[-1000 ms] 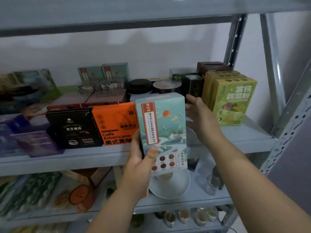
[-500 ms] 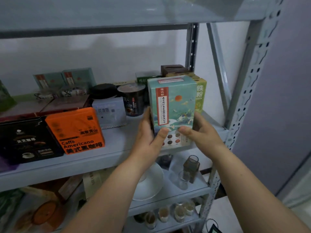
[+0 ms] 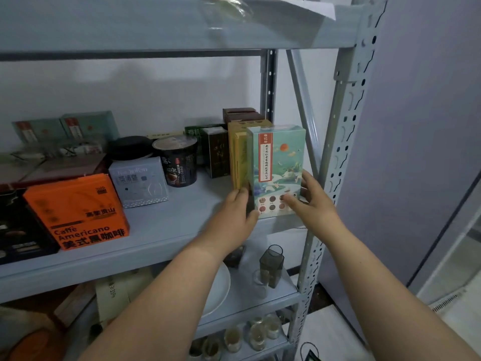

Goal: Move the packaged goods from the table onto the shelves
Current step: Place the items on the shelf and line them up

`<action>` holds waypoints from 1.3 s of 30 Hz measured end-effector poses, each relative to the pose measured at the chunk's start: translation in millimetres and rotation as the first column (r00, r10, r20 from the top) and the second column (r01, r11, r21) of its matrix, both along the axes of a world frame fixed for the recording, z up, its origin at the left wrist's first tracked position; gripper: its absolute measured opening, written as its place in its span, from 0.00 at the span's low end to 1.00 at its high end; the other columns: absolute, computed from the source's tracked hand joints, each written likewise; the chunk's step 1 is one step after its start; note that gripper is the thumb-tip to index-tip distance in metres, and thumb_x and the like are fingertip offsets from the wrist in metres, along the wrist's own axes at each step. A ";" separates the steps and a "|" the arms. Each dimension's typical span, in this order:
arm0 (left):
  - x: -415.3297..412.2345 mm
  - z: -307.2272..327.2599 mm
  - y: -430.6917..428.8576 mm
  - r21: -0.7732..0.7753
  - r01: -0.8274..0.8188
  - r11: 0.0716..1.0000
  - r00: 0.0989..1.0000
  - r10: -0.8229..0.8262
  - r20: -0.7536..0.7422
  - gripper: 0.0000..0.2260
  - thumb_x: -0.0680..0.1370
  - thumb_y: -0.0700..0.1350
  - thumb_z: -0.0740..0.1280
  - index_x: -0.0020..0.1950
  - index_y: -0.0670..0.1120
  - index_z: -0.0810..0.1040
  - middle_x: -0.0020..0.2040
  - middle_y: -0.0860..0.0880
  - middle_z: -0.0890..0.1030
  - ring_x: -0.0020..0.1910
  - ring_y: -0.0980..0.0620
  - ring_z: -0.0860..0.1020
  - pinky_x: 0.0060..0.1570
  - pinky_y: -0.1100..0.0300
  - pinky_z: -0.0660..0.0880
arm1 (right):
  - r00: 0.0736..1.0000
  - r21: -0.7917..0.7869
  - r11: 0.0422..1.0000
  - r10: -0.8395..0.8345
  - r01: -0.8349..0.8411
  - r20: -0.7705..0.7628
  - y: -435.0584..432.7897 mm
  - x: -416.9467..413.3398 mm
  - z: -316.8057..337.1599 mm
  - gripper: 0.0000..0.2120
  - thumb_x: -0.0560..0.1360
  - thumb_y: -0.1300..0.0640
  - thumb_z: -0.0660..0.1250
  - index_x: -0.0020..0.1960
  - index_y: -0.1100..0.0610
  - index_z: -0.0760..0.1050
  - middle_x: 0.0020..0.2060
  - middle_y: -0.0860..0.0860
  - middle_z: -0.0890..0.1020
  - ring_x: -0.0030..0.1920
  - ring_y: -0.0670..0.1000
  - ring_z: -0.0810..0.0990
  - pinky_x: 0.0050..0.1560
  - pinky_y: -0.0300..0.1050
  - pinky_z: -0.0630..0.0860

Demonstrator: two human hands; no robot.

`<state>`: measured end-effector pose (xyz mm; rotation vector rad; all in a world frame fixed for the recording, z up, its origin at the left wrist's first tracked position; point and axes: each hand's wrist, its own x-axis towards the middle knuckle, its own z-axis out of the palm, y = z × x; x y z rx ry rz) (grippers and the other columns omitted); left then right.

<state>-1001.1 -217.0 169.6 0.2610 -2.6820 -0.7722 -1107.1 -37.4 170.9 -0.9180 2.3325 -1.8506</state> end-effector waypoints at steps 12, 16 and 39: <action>-10.8 -1.2 1.3 -0.259 -0.028 0.965 0.989 0.063 0.130 0.27 0.83 0.56 0.58 0.79 0.46 0.58 0.73 0.44 0.68 0.70 0.43 0.67 0.69 0.46 0.67 | 0.973 -0.064 0.988 -0.153 0.144 -0.172 -22.2 5.9 0.8 0.55 0.70 0.62 0.78 0.82 0.47 0.43 0.74 0.44 0.62 0.69 0.28 0.61 0.69 0.31 0.66; -11.4 -6.8 1.1 -0.323 -0.029 0.946 0.985 0.082 0.150 0.26 0.83 0.56 0.56 0.78 0.44 0.60 0.72 0.42 0.70 0.69 0.42 0.67 0.69 0.48 0.66 | 0.952 -0.056 0.979 -0.201 0.194 -0.229 -29.5 6.6 -5.5 0.60 0.67 0.57 0.82 0.82 0.52 0.42 0.73 0.52 0.62 0.66 0.30 0.59 0.57 0.14 0.56; 32.3 -16.7 -23.8 -0.522 -0.050 0.851 0.981 0.139 0.133 0.29 0.85 0.59 0.49 0.82 0.45 0.52 0.78 0.47 0.63 0.76 0.46 0.61 0.74 0.52 0.60 | 0.832 0.051 0.902 -0.371 0.428 -0.414 -51.0 21.5 -23.8 0.59 0.67 0.44 0.79 0.82 0.48 0.40 0.69 0.58 0.64 0.65 0.57 0.71 0.60 0.59 0.77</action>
